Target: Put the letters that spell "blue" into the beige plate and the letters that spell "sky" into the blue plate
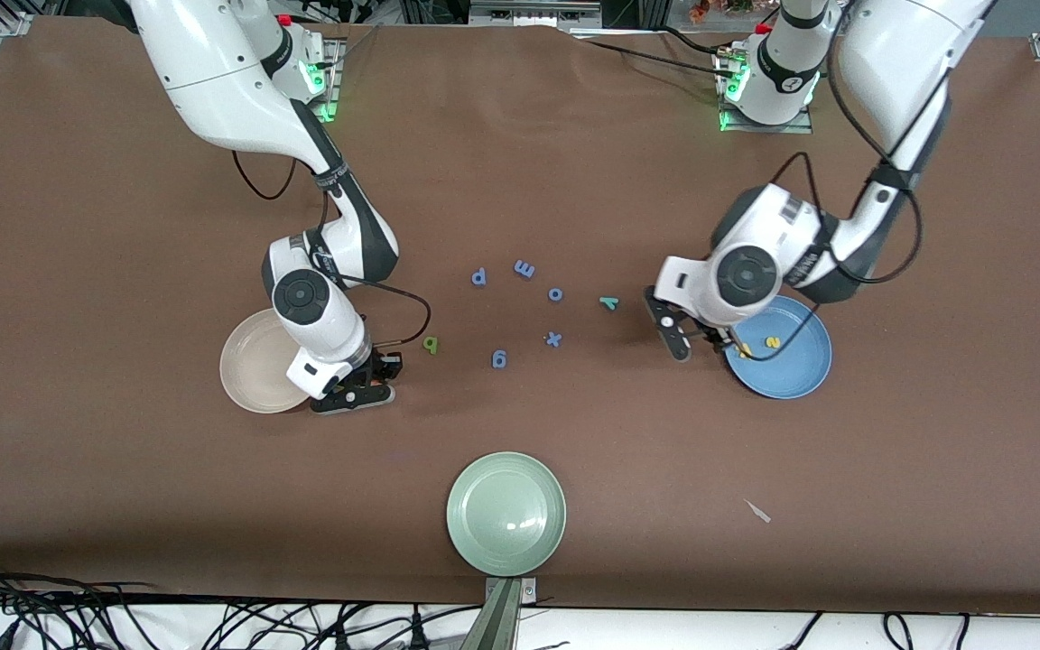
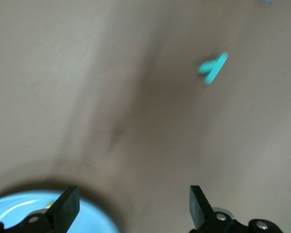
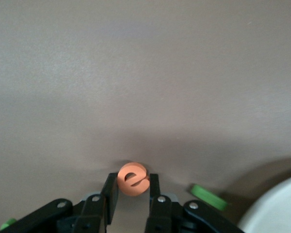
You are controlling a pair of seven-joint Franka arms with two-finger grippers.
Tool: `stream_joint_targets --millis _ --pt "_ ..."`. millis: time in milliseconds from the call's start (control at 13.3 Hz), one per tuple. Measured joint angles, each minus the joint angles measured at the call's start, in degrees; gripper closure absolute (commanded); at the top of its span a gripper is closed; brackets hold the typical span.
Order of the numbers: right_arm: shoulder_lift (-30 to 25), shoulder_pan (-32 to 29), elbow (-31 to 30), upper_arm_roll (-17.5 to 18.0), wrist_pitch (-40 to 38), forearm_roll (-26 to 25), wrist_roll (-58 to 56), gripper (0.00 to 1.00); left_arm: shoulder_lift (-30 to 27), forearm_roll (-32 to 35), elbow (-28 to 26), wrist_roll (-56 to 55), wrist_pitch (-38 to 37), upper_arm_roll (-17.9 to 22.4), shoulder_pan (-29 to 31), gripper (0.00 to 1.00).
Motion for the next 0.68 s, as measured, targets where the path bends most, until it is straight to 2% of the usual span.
stream_joint_targets --millis 151,302,452,528,678 --pt "-2.57 -0.46 0.05 -1.23 -4.50 0.00 -4.24 0.87 1.06 0.00 -0.12 -10.99 2.77 -0.02 -4.15 0.00" --pt "-6.11 -1.68 -1.65 -3.52 -8.07 0.05 -11.70 0.84 3.70 0.00 -0.43 -19.51 9.35 0.14 -5.80 0.00" --pt "-9.19 -3.58 -6.32 -5.65 -8.38 0.14 -17.93 0.52 6.62 0.00 -0.47 -25.91 13.56 0.42 -5.72 0.00" --pt "-10.02 -4.31 -8.59 -6.11 -7.97 0.15 -19.24 0.28 7.43 0.00 -0.47 -29.31 14.10 0.39 -5.85 0.00" --pt "-10.48 -4.66 -12.17 -6.24 -5.00 0.20 -19.65 0.26 8.00 0.01 -0.58 -39.41 14.14 0.27 -7.39 0.00"
